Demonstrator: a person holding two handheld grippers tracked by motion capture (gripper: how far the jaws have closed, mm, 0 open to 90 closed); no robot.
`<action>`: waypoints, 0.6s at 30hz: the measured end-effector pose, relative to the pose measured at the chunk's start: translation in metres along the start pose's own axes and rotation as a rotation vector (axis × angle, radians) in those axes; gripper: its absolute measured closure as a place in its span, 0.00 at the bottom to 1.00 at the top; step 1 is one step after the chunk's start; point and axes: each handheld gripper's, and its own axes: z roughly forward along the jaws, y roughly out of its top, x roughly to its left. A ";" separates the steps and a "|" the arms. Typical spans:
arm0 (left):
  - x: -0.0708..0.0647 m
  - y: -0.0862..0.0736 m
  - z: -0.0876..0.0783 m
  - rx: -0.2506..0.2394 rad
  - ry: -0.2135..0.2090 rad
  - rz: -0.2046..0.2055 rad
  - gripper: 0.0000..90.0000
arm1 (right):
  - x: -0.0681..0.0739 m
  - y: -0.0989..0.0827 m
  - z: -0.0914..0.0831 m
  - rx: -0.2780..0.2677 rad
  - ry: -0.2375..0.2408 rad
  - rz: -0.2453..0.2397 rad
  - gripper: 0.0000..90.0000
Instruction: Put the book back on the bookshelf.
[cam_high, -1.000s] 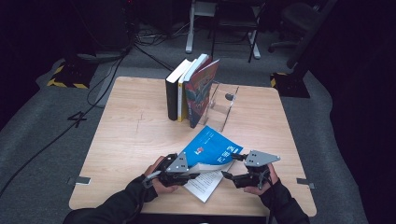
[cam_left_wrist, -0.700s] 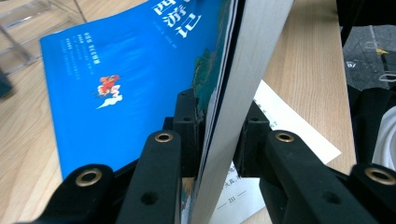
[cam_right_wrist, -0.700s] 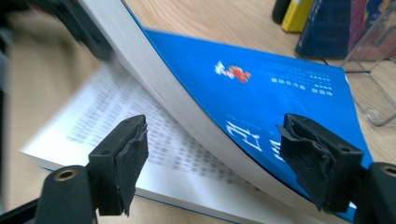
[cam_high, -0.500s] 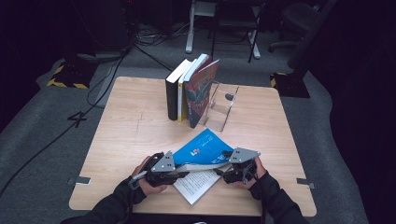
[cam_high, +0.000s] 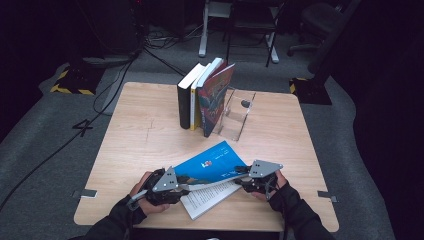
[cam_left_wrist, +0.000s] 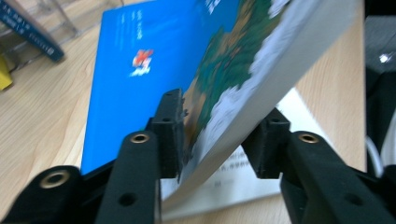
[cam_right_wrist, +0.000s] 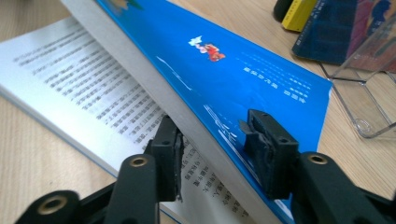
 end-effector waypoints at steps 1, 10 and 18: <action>0.001 -0.001 0.000 -0.008 0.000 -0.009 0.65 | 0.002 0.000 -0.001 0.002 -0.002 -0.005 0.67; 0.014 -0.001 0.013 -0.024 0.059 -0.016 0.65 | 0.015 -0.001 -0.020 -0.001 -0.008 -0.016 0.77; 0.040 0.009 0.029 -0.055 -0.035 -0.022 0.63 | 0.023 -0.002 -0.034 0.002 -0.052 0.008 0.81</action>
